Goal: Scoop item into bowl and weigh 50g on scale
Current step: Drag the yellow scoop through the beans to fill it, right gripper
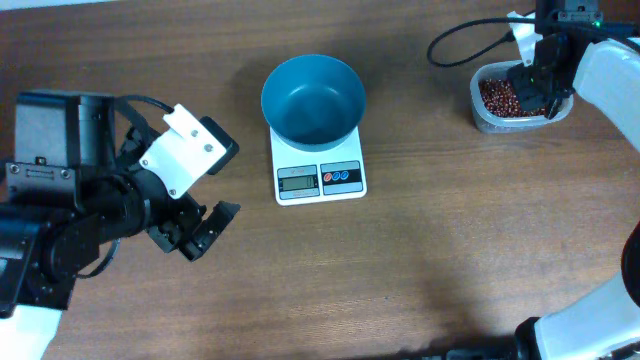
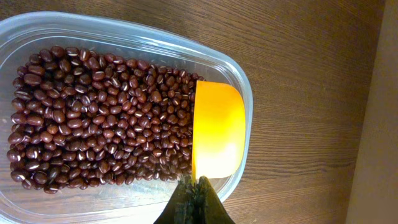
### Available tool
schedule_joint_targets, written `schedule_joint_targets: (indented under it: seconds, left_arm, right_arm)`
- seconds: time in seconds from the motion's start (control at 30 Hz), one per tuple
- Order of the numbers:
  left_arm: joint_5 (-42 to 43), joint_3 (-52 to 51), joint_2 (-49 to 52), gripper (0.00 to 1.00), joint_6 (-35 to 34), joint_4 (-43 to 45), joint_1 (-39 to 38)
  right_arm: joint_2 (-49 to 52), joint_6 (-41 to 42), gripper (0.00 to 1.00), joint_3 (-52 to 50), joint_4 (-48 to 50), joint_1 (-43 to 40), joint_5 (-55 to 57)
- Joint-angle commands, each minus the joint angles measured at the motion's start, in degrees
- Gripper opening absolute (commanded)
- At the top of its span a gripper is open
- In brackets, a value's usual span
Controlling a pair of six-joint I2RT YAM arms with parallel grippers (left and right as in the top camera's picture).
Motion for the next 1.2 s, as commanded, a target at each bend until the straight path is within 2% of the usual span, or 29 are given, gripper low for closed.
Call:
schedule_joint_targets:
  seconds: [0.0, 0.1, 0.3, 0.37, 0.5, 0.73, 0.97, 1.03, 1.17]
  left_arm:
    - [0.04, 1.11, 0.04, 0.99, 0.9, -0.07, 0.26]
    - [0.04, 1.11, 0.02, 0.99, 0.9, -0.07, 0.26]
    - [0.04, 1.11, 0.02, 0.99, 0.9, -0.07, 0.26]
    - [0.04, 1.11, 0.02, 0.99, 0.9, -0.09, 0.26]
    - [0.04, 1.11, 0.02, 0.99, 0.9, -0.07, 0.26]
    - [0.04, 1.11, 0.02, 0.99, 0.9, -0.07, 0.26]
    - [0.04, 1.11, 0.02, 0.99, 0.9, -0.07, 0.26]
    - [0.04, 1.11, 0.02, 0.99, 0.9, -0.07, 0.26]
    - [0.04, 1.11, 0.02, 0.99, 0.9, -0.07, 0.26]
  right_arm:
    - [0.39, 0.44, 0.04, 0.61, 0.15, 0.26, -1.77]
    - [0.39, 1.25, 0.04, 0.61, 0.13, 0.24, -9.16]
    - [0.39, 2.49, 0.04, 0.61, -4.0, 0.2, -9.29]
    - [0.39, 5.62, 0.04, 0.61, -4.17, 0.2, -9.35]
    - [0.37, 6.6, 0.04, 0.63, -4.17, 0.2, -16.04]
    - [0.37, 10.16, 0.04, 0.63, -4.87, 0.0, -17.49]
    - [0.37, 16.26, 0.04, 0.63, -6.32, -8.48, -35.34]
    - [0.37, 20.28, 0.04, 0.63, -6.32, -10.84, -36.54]
    - [0.66, 20.48, 0.04, 0.63, -6.34, -13.31, -41.94]
